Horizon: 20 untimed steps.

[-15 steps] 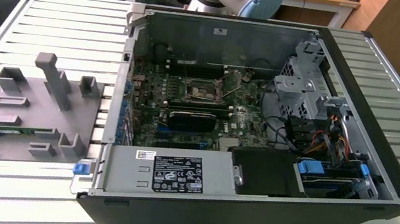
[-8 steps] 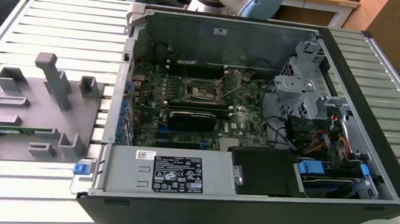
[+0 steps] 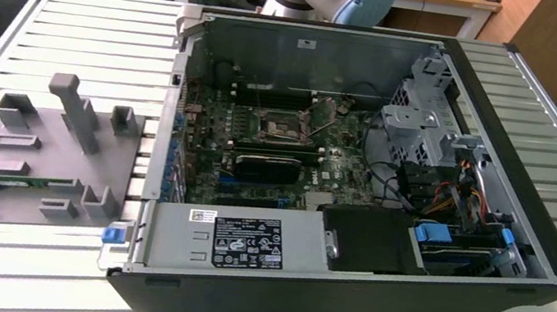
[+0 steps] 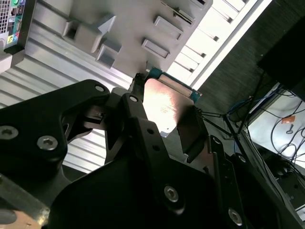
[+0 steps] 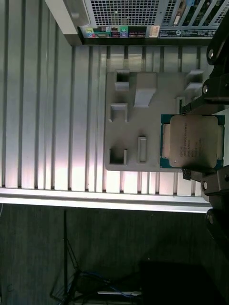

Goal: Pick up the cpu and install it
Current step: 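Pick up the cpu and move it towards the insertion slot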

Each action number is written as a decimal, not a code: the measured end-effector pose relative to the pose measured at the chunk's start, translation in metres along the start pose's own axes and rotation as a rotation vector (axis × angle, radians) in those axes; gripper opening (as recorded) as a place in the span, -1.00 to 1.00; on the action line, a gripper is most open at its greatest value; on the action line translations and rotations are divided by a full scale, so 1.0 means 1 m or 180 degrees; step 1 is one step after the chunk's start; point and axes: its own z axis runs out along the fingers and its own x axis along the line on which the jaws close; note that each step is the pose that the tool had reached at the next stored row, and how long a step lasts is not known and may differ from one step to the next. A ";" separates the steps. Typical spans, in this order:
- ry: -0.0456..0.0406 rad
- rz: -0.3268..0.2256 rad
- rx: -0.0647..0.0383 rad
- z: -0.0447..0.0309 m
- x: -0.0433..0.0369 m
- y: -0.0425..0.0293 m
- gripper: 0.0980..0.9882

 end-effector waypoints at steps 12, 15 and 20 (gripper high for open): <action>0.0000 0.0000 -0.0001 -0.0004 -0.0165 -0.0002 -0.02; 0.0000 0.0000 -0.0001 -0.0005 -0.0205 -0.0003 -0.02; 0.0000 0.0000 -0.0001 -0.0006 -0.0276 -0.0004 -0.02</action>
